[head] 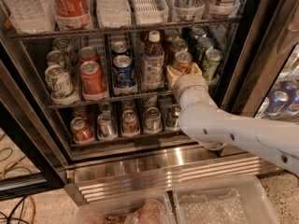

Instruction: Pick orange can from middle shelf of fridge

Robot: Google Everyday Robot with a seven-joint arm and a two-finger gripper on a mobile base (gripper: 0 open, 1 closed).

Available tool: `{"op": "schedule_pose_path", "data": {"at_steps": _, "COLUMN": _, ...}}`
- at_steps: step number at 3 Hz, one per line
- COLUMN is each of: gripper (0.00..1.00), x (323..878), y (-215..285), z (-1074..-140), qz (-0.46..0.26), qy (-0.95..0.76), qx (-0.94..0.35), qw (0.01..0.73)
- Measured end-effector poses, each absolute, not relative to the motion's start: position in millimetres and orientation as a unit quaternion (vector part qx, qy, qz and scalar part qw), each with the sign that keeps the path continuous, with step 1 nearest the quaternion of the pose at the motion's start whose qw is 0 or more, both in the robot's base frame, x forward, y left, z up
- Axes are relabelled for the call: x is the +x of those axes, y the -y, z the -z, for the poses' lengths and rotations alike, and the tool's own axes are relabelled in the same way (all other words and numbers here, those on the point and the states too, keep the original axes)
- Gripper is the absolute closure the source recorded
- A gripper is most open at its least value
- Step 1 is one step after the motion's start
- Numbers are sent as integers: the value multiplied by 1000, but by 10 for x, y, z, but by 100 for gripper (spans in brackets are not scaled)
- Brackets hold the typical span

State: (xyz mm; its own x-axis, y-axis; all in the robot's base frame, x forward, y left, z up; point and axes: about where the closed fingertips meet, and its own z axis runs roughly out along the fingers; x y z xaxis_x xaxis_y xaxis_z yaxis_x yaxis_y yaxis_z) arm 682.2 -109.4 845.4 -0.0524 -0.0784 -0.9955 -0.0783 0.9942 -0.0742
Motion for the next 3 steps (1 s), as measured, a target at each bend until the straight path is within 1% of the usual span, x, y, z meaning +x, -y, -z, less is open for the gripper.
{"op": "schedule_pose_path", "data": {"at_steps": 1, "gripper": 95, "x": 6807, "y": 1107, "z": -8469, "qz": 3, "qy": -726, "qx": -54, "qw": 685}}
{"op": "schedule_pose_path", "data": {"at_steps": 2, "gripper": 100, "x": 6769, "y": 1120, "z": -8505, "qz": 4, "qy": -726, "qx": -57, "qw": 686}}
{"op": "schedule_pose_path", "data": {"at_steps": 3, "gripper": 100, "x": 6637, "y": 1223, "z": -8803, "qz": 5, "qy": -706, "qx": -58, "qw": 705}}
